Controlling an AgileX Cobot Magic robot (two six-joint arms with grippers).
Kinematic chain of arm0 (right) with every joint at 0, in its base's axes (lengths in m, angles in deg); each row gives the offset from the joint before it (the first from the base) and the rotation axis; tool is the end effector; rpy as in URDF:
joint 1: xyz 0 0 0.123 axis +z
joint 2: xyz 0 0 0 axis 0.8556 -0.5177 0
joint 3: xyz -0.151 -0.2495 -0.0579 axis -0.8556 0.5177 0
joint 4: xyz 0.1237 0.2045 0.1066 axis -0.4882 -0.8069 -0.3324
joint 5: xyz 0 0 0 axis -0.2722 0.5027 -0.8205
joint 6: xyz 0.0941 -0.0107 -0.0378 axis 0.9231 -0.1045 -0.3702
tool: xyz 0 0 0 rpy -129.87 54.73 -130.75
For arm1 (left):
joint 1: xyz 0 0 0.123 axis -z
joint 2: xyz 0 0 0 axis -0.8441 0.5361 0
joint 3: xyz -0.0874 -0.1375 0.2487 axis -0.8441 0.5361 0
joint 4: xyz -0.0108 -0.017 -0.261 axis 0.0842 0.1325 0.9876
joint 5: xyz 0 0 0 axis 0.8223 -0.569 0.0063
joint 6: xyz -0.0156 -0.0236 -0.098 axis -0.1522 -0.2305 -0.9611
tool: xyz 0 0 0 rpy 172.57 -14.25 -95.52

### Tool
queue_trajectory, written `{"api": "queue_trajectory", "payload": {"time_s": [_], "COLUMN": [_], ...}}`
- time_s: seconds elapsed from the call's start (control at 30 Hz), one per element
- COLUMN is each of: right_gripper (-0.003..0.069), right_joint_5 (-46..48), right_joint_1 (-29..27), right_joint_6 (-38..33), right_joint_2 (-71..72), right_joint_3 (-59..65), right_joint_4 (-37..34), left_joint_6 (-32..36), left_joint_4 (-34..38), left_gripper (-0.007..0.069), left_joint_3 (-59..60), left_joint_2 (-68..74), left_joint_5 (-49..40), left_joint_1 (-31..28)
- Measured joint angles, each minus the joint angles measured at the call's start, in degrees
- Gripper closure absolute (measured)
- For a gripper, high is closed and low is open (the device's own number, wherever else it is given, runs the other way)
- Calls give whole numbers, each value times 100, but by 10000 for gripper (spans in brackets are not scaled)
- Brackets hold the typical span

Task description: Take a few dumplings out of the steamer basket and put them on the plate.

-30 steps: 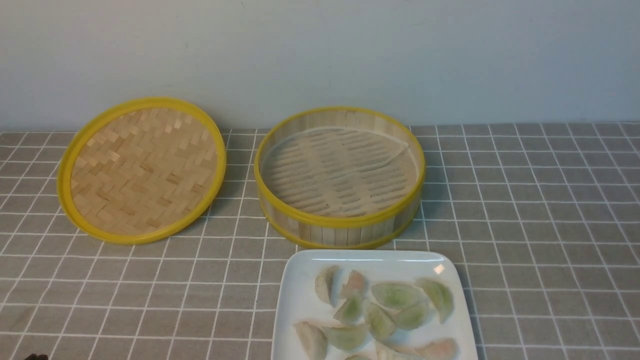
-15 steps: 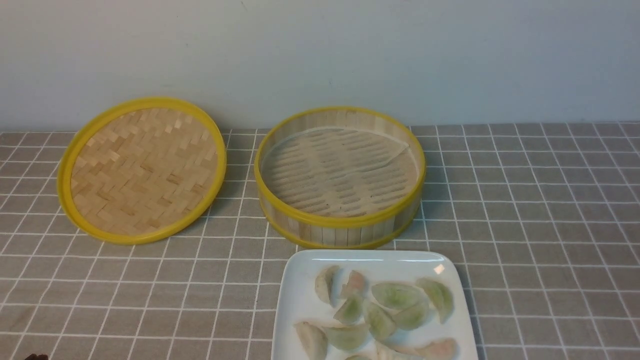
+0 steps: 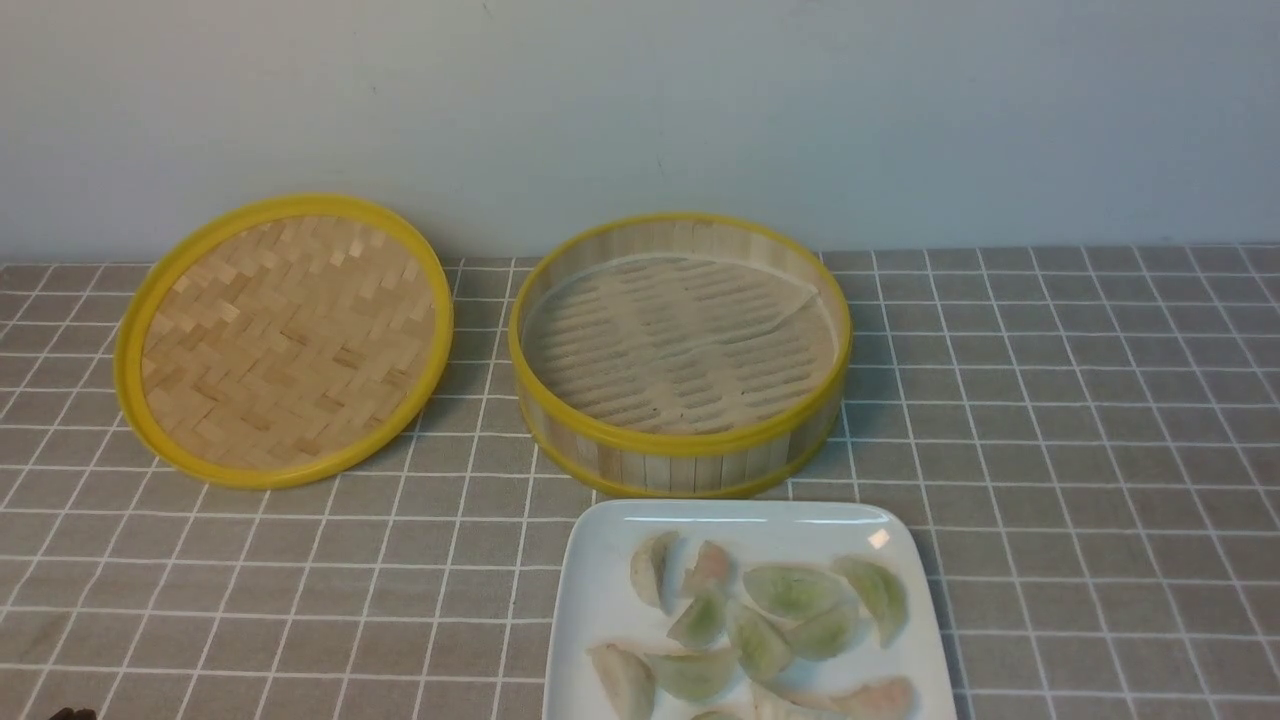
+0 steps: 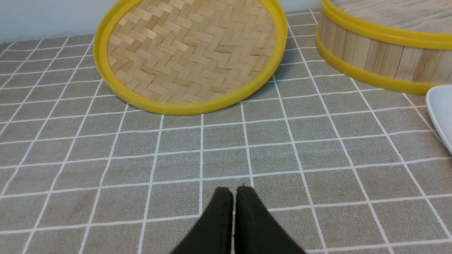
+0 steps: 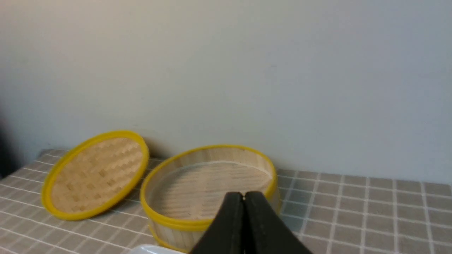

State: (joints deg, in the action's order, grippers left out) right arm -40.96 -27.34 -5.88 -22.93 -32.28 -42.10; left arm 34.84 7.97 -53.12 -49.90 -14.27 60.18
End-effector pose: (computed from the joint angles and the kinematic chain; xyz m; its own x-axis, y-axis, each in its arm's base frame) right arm 0.0329 -0.0014 0.3188 -0.1474 0.1584 -0.9763 -0.3364 0.9202 0.2001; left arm 0.0608 -0.0064 0.1675 -0.2935 0.0354 -0.9553 0.0861 0.9962 0.0104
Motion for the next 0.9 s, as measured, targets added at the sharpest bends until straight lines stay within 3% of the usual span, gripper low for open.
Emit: {"api": "queue_trajectory", "payload": {"time_s": [0.13,0.3,0.6,0.9], "right_gripper": [669,669,669,669], "right_joint_5": [-766,-1376,-1544,-1566], "right_joint_1": [0,0,-76,-2248], "right_joint_6": [-1109,-2026,-2216,-2221], "right_joint_2": [0,0,90,345], "right_joint_3": [0,0,260,1948], "right_joint_4": [-1005,-1729,-1805,-1614], "left_joint_6": [0,0,0,0], "left_joint_4": [0,0,0,0], "left_gripper": [629,629,629,629], "left_joint_3": [0,0,0,0], "left_joint_2": [0,0,0,0], "left_joint_5": [0,0,0,0], "left_joint_1": [0,0,0,0]}}
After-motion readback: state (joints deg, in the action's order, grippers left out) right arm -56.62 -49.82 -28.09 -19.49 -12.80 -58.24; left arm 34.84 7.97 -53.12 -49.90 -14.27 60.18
